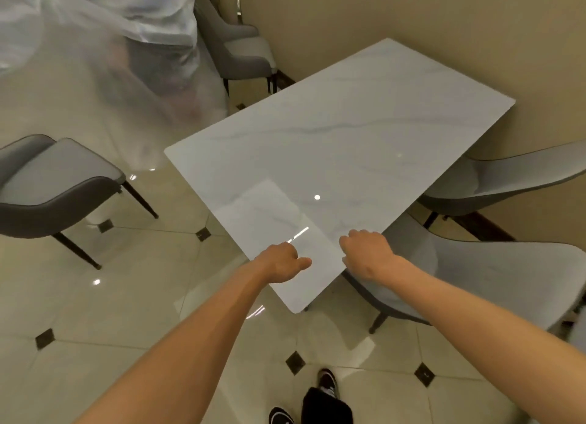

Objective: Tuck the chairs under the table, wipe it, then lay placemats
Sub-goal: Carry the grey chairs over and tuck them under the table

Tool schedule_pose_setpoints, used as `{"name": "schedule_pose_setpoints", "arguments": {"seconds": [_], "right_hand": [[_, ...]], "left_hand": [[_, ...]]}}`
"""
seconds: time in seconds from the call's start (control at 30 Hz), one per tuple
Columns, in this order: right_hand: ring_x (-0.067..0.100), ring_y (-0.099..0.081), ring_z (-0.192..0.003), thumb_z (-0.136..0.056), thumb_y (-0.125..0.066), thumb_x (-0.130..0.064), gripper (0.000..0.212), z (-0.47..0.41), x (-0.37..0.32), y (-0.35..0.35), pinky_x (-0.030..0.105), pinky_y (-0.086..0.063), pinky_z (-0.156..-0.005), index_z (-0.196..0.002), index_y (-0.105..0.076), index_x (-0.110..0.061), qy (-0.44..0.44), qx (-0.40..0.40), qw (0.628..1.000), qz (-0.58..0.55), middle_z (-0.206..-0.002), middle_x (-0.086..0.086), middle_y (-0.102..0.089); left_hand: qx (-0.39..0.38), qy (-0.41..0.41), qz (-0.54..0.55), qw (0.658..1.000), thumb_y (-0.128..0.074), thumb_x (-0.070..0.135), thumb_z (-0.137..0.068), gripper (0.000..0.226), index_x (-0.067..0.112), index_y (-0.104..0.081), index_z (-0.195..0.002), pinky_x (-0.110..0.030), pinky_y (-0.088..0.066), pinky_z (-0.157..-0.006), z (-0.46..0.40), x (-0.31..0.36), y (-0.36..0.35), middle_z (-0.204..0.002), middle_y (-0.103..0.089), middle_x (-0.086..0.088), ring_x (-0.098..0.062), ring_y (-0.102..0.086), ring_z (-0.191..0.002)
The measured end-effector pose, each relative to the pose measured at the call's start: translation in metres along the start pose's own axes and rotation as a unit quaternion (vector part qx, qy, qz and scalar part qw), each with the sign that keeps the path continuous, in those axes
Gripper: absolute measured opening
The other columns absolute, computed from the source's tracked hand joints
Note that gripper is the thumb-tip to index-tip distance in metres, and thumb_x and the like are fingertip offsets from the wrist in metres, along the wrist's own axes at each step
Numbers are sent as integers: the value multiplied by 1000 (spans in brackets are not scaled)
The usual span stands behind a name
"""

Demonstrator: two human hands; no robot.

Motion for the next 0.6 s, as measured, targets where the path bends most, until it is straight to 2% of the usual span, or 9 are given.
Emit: {"name": "schedule_pose_setpoints", "arguments": {"seconds": [0.2, 0.3, 0.43, 0.5, 0.6], "right_hand": [[19, -44, -75, -97, -46, -21, 12, -80, -24, 16, 30, -34, -62, -99, -53, -12, -17, 15, 1000, -18, -94, 3, -50], [20, -42, -77, -96, -45, -19, 13, -132, -40, 24, 31, -33, -64, -101, -54, -12, -17, 16, 999, -40, -98, 4, -51], [21, -50, -82, -92, -51, -16, 6, -214, -77, 55, 30, -33, -64, -96, -54, -12, -7, 27, 998, -63, -101, 5, -54], [21, -46, -81, -91, -52, -14, 3, -240, -96, 74, 30, -32, -65, -95, -53, -13, 4, 26, 998, -64, -101, 5, -53], [21, -46, -79, -92, -51, -13, 6, -278, -124, 107, 30, -33, -64, -96, -55, -11, 24, 44, 996, -71, -100, 6, -54]], "left_hand": [[-5, 1, 24, 1000, -48, 47, -99, 31, 17, -51, -92, -35, -44, -81, -27, -58, 57, -95, -52, -4, -20, -49, -85], [8, 14, 30, 999, -50, 46, -98, 30, 17, -51, -90, -32, -39, -72, -41, -94, 97, -92, -51, -4, -20, -47, -81], [37, 59, 22, 997, -51, 42, -98, 35, 14, -47, -78, -32, -34, -65, -58, -152, 179, -74, -46, -4, -19, -43, -70], [70, 71, 25, 995, -51, 40, -99, 42, 13, -41, -69, -31, -31, -59, -65, -173, 215, -64, -40, -2, -18, -39, -62], [83, 84, 29, 993, -50, 42, -99, 42, 8, -53, -75, -32, -39, -64, -77, -200, 253, -70, -50, -3, -17, -47, -65]]}}
Point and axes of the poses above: each hand's wrist, its own z-axis away from the middle knuckle, its own y-axis out of the back of the hand, x = y × z, the point moved 10 cm from there along -z, towards the middle knuckle
